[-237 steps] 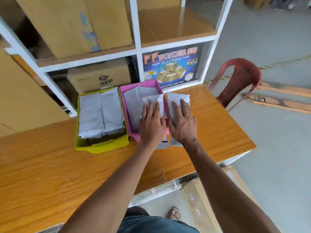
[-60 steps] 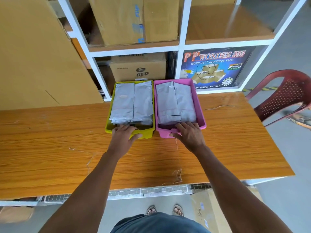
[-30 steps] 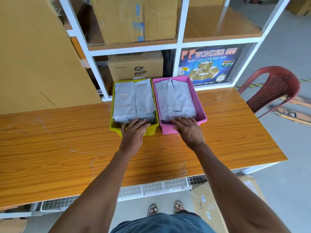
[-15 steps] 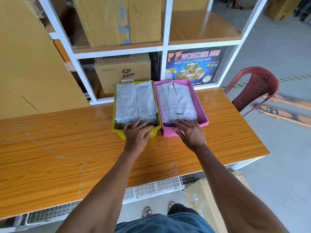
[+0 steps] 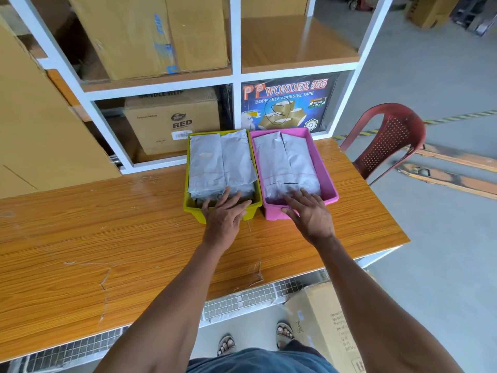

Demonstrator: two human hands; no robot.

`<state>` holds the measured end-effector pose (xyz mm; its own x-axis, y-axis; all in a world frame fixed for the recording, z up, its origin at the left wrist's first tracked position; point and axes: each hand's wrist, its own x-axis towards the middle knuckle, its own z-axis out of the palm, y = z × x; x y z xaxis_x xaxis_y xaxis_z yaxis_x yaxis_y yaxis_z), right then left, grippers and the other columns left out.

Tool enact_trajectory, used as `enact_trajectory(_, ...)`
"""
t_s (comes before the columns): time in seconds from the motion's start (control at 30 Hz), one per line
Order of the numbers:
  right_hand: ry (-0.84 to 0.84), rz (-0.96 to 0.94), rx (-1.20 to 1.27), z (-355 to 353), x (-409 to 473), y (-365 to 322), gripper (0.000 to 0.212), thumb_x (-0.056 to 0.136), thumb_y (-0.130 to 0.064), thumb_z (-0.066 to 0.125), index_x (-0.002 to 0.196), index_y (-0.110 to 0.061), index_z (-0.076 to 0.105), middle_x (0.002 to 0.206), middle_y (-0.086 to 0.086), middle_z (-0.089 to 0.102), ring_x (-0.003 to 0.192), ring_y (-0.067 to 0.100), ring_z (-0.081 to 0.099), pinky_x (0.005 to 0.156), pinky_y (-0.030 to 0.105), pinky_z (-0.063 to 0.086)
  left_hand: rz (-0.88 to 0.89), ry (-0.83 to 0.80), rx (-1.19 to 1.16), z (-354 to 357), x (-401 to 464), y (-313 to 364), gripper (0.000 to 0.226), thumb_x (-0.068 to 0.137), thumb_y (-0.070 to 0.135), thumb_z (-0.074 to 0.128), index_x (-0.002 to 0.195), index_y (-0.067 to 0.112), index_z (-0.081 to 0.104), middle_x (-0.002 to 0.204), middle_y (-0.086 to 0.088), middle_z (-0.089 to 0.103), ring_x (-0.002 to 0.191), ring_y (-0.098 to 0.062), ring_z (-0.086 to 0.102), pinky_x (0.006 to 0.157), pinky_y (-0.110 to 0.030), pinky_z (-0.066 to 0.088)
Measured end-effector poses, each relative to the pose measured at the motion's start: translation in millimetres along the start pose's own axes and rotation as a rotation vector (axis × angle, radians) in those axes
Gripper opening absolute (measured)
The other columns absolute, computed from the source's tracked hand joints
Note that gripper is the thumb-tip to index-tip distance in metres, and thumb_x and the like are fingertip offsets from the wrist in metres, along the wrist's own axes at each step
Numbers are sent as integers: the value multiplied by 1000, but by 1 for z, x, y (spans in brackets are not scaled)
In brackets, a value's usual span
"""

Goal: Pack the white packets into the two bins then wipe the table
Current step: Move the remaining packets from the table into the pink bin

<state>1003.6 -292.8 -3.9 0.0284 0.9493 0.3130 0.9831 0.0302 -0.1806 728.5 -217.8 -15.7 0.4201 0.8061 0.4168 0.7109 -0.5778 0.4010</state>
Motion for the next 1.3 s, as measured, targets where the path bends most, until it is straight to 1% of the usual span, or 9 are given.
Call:
enact_trajectory(0.13,-13,1,16,-6,-4,30,56,106,-57,41,153,-29,53,158,1,52,151,30,42,120,53,36,-3,3,4,14,8,26,42,99,20,72,135,41,69,152,8,59,156,-17,35,116,-57,13)
enact_trajectory(0.23,-19,-4,24,-11,-4,52,55,107,-57,42,154,-30,52,159,1,52,153,30,40,122,54,34,-8,-10,7,26,14,43,41,101,23,70,136,42,68,153,10,57,157,-15,32,117,-54,10)
enact_trajectory(0.4,19,-32,72,-17,-6,84,54,106,-55,44,155,-31,49,159,2,51,152,33,39,121,57,32,-26,-28,20,44,23,67,41,103,24,66,138,44,66,155,12,55,158,-13,30,116,-57,12)
enact_trajectory(0.57,14,-63,97,-19,-2,115,57,106,-56,42,158,-35,34,159,4,50,155,35,34,123,63,26,-47,-32,19,57,31,92,41,103,23,65,139,44,66,155,12,55,158,-12,28,115,-55,11)
enact_trajectory(0.63,2,-66,94,-21,0,127,56,106,-55,42,159,-36,36,161,3,49,156,35,30,125,63,23,-54,-26,21,64,35,101,41,103,23,66,138,44,67,155,12,56,158,-12,29,114,-55,11)
enact_trajectory(0.73,16,-66,113,-23,3,143,55,105,-55,41,155,-33,48,159,3,51,156,35,30,123,65,23,-60,-19,29,73,41,111,42,102,23,68,138,44,67,154,12,56,158,-12,30,113,-55,13)
enact_trajectory(0.8,17,-68,115,-24,5,153,56,105,-56,41,155,-32,50,160,3,50,157,35,29,123,64,22,-59,-12,36,79,46,118,42,101,22,69,137,44,68,154,12,56,157,-12,31,112,-54,13)
enact_trajectory(1.07,28,-50,115,-24,12,189,57,106,-57,40,158,-35,40,162,-1,47,159,31,25,126,61,19,-59,-19,37,99,65,139,45,100,19,69,138,43,67,155,13,56,157,-11,31,113,-56,14)
enact_trajectory(1.3,21,-78,98,-24,20,215,57,106,-60,35,157,-35,32,161,1,48,158,32,24,125,63,18,-68,2,39,114,74,155,44,100,19,71,137,42,68,154,13,57,155,-11,35,112,-60,18)
